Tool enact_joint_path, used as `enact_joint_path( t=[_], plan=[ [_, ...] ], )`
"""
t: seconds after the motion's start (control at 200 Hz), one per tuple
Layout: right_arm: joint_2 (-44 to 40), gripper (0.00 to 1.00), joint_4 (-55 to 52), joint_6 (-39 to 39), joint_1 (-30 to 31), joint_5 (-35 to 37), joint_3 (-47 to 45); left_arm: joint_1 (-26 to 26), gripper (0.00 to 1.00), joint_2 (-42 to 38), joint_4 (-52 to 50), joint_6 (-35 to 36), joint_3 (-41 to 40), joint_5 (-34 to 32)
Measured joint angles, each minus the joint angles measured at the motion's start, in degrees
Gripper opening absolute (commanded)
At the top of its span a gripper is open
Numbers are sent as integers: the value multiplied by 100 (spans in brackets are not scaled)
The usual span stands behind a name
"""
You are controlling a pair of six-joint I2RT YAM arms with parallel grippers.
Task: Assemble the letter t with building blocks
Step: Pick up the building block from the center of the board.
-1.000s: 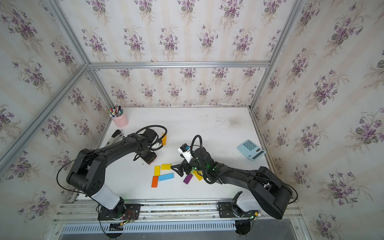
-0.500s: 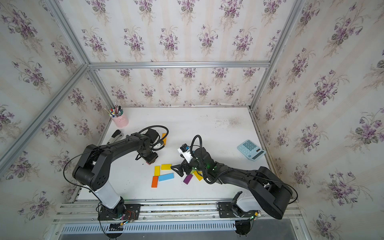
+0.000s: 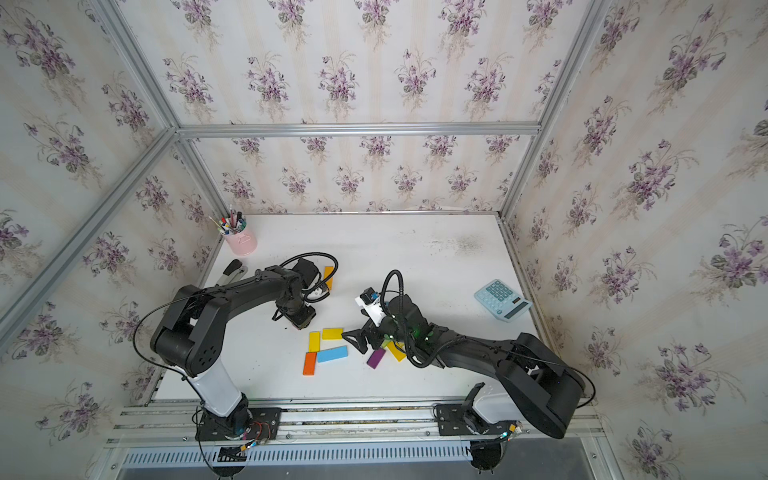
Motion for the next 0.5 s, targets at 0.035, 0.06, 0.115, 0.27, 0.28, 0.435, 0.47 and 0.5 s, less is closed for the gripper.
enact_joint_path(
  t=[0.035, 0.06, 0.115, 0.27, 0.28, 0.435, 0.47, 0.5],
  plan=[
    [0, 100, -9, 0, 0, 0, 7, 0, 50, 7, -2, 0, 0, 0],
    [0, 100, -11, 0, 0, 0, 9, 2, 50, 7, -4, 0, 0, 2],
    [0, 100, -11, 0, 0, 0, 11, 11, 48, 7, 2, -11, 0, 9],
    [0, 100, -15, 0, 0, 0, 11, 37, 43, 7, 26, -39, 0, 66],
    [0, 100, -15, 0, 0, 2, 11, 37, 43, 7, 28, -39, 0, 68],
    [0, 100, -17, 0, 0, 2, 13, 37, 38, 7, 37, -55, 0, 107],
    [0, 100, -17, 0, 0, 2, 13, 39, 38, 7, 37, -55, 0, 107],
    [0, 100, -17, 0, 0, 4, 13, 39, 37, 7, 37, -55, 0, 111]
  ],
)
